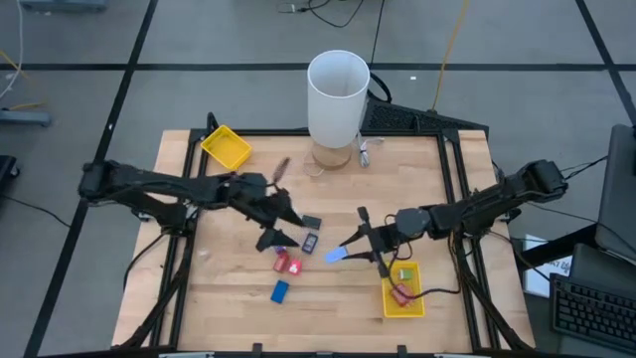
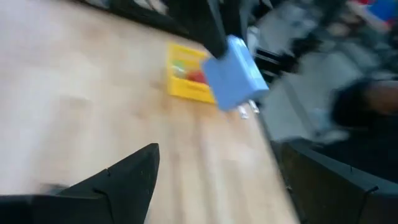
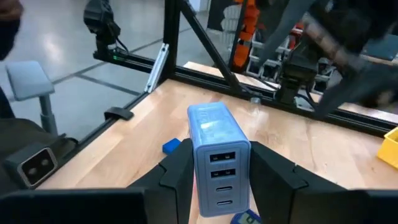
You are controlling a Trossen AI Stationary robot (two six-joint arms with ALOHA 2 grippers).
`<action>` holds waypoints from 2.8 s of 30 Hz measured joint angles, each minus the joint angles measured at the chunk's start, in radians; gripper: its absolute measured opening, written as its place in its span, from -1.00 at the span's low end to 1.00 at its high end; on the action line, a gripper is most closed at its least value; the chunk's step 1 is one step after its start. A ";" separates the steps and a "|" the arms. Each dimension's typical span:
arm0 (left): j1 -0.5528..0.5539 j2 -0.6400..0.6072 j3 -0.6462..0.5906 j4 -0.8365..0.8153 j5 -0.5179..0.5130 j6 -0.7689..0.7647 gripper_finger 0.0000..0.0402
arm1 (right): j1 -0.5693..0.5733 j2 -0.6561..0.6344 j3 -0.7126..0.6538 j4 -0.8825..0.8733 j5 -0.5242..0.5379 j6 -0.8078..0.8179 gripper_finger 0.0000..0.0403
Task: Pick & Place Office items
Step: Put the blue charger adapter into the bottom yellow bin
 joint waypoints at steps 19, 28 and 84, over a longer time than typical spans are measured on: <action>-0.194 -0.674 -0.496 0.009 -0.739 0.081 0.68 | -0.003 -0.269 -0.221 0.145 0.033 0.064 -0.43; -0.194 -0.883 -0.574 0.003 -0.761 0.221 0.68 | 0.033 -0.331 -0.312 0.186 0.027 0.201 -0.43; -0.193 -0.877 -0.574 -0.020 -0.768 0.505 0.68 | 0.406 -0.501 -0.451 -0.376 0.131 0.799 -0.41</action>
